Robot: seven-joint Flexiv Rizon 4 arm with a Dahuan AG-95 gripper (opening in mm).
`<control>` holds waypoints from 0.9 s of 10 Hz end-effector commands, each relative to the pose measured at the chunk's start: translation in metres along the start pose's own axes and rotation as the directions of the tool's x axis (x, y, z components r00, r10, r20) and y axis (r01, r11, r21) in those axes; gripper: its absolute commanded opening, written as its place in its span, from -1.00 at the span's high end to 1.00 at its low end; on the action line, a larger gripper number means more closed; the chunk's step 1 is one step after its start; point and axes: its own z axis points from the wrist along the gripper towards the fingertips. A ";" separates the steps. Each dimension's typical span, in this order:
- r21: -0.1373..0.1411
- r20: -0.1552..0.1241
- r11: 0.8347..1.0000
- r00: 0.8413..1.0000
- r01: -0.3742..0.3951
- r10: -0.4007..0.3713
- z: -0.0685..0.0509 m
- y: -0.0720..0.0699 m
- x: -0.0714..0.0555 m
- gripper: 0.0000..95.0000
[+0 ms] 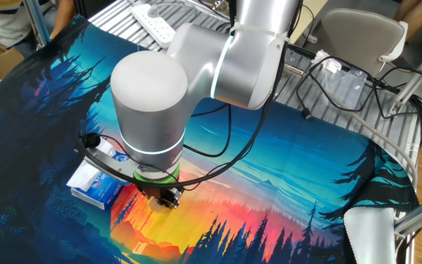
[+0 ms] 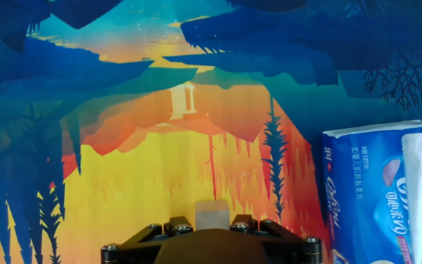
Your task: Stack the blocks in a vertical line of five
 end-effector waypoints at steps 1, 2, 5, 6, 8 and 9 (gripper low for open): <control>0.000 0.001 1.000 1.000 0.006 -0.006 0.001 0.000 -0.001 0.20; 0.001 0.003 1.000 1.000 0.010 -0.010 0.001 0.000 -0.001 0.60; 0.001 0.003 1.000 1.000 0.017 -0.017 0.002 0.000 -0.001 0.60; 0.001 0.003 1.000 1.000 0.017 -0.017 0.002 0.000 -0.001 0.60; 0.001 0.003 1.000 1.000 0.017 -0.017 0.002 0.000 -0.001 0.60; 0.001 0.003 1.000 1.000 0.017 -0.017 0.002 0.000 -0.001 0.60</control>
